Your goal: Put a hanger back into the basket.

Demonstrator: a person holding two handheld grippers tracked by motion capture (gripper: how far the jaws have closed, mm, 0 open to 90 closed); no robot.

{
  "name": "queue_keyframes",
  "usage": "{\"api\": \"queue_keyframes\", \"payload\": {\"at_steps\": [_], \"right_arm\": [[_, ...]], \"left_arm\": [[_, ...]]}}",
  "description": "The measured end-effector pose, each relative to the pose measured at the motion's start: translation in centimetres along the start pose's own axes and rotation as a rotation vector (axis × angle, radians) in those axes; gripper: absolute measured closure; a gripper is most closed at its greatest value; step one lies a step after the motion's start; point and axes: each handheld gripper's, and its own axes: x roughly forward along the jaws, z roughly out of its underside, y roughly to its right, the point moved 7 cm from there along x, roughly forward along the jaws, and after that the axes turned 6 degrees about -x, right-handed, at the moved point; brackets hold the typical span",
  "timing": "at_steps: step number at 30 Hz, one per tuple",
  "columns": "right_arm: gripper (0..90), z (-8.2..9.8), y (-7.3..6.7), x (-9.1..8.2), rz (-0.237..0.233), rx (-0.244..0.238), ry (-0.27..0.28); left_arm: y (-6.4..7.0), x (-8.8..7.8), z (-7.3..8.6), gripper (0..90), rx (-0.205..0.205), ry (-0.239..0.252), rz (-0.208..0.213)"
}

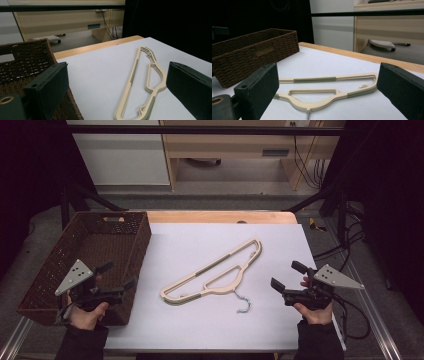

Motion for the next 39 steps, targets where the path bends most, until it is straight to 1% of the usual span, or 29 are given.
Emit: {"api": "queue_keyframes", "payload": {"at_steps": [6, 7, 11, 14, 16, 18, 19, 20, 21, 22, 23, 26, 27, 28, 29, 31, 32, 33, 34, 35, 36, 37, 39], "right_arm": [[5.6, -0.3, -0.2, 0.0, -0.003, 0.009, 0.009], [7.0, -0.3, -0.4, 0.3, -0.004, 0.007, 0.001], [7.5, -0.3, -0.7, 0.8, -0.004, 0.005, -0.017], [8.0, -0.1, -1.2, 1.5, -0.015, 0.003, -0.037], [8.2, -0.1, -1.3, 1.7, -0.013, -0.002, -0.038], [9.6, 0.0, -1.6, 2.1, -0.018, 0.005, -0.046], [10.5, 0.3, -2.0, 2.8, -0.011, 0.001, -0.065], [10.5, 0.3, -2.0, 2.8, -0.011, 0.001, -0.065], [10.7, 0.5, -2.2, 3.1, -0.015, -0.004, -0.079], [11.2, 0.6, -2.4, 3.4, -0.016, 0.001, -0.087], [12.3, 1.0, -2.6, 3.9, -0.014, 0.002, -0.112], [14.1, 1.3, -2.8, 4.4, -0.014, 0.007, -0.125], [15.8, 1.5, -2.8, 4.6, -0.017, 0.001, -0.135], [16.2, 1.7, -2.9, 4.8, -0.011, 0.008, -0.143], [17.2, 2.1, -2.9, 5.1, -0.013, 0.008, -0.164], [18.4, 2.6, -3.1, 5.7, -0.011, 0.005, -0.189], [19.2, 2.9, -3.2, 5.8, -0.016, -0.009, -0.201], [20.5, 3.1, -3.3, 6.0, -0.015, -0.009, -0.208], [21.5, 3.4, -3.4, 6.2, -0.019, -0.024, -0.223], [22.3, 3.9, -3.5, 6.5, -0.022, -0.029, -0.249], [23.5, 4.1, -3.6, 6.6, -0.023, -0.036, -0.26], [24.8, 4.4, -3.7, 6.8, -0.023, -0.04, -0.272], [30.3, 5.1, -4.0, 7.3, -0.022, -0.041, -0.297]], "left_arm": [[0.0, 0.2, 0.2, 4.2, 0.001, -0.009, 0.0], [0.0, 0.2, 0.2, 4.2, -0.001, -0.007, 0.003], [0.0, 0.3, 0.2, 4.2, 0.007, -0.005, 0.002], [0.1, 0.4, 0.2, 4.2, 0.005, -0.004, 0.004], [0.0, 0.4, 0.3, 4.2, 0.002, -0.008, 0.008], [-0.1, 0.6, 0.3, 4.2, 0.0, -0.013, 0.008], [-0.1, 0.6, 0.4, 4.2, 0.0, -0.016, 0.008], [-0.1, 0.6, 0.4, 4.2, 0.001, -0.017, 0.007], [-0.1, 0.7, 0.4, 4.1, 0.002, -0.017, 0.007], [-0.1, 0.6, 0.3, 4.1, 0.002, -0.015, 0.007], [-0.1, 0.6, 0.3, 4.1, 0.001, -0.013, 0.008], [0.0, 0.5, 0.3, 4.2, 0.003, -0.011, 0.01], [0.0, 0.5, 0.3, 4.2, 0.002, -0.01, 0.011], [0.0, 0.6, 0.3, 4.2, 0.004, -0.011, 0.01], [0.0, 0.6, 0.3, 4.2, 0.003, -0.011, 0.011], [0.1, 0.6, 0.4, 4.2, 0.002, -0.012, 0.012], [0.1, 0.7, 0.4, 4.2, 0.002, -0.012, 0.013], [0.1, 0.7, 0.4, 4.2, 0.002, -0.012, 0.013], [0.3, 0.8, 0.4, 4.2, 0.0, -0.013, 0.016], [0.3, 0.8, 0.4, 4.3, 0.001, -0.015, 0.018], [0.4, 0.9, 0.5, 4.3, 0.001, -0.015, 0.019], [0.6, 0.9, 0.5, 4.3, 0.01, -0.019, 0.02], [0.7, 1.0, 0.5, 4.3, 0.011, -0.017, 0.023]]}}
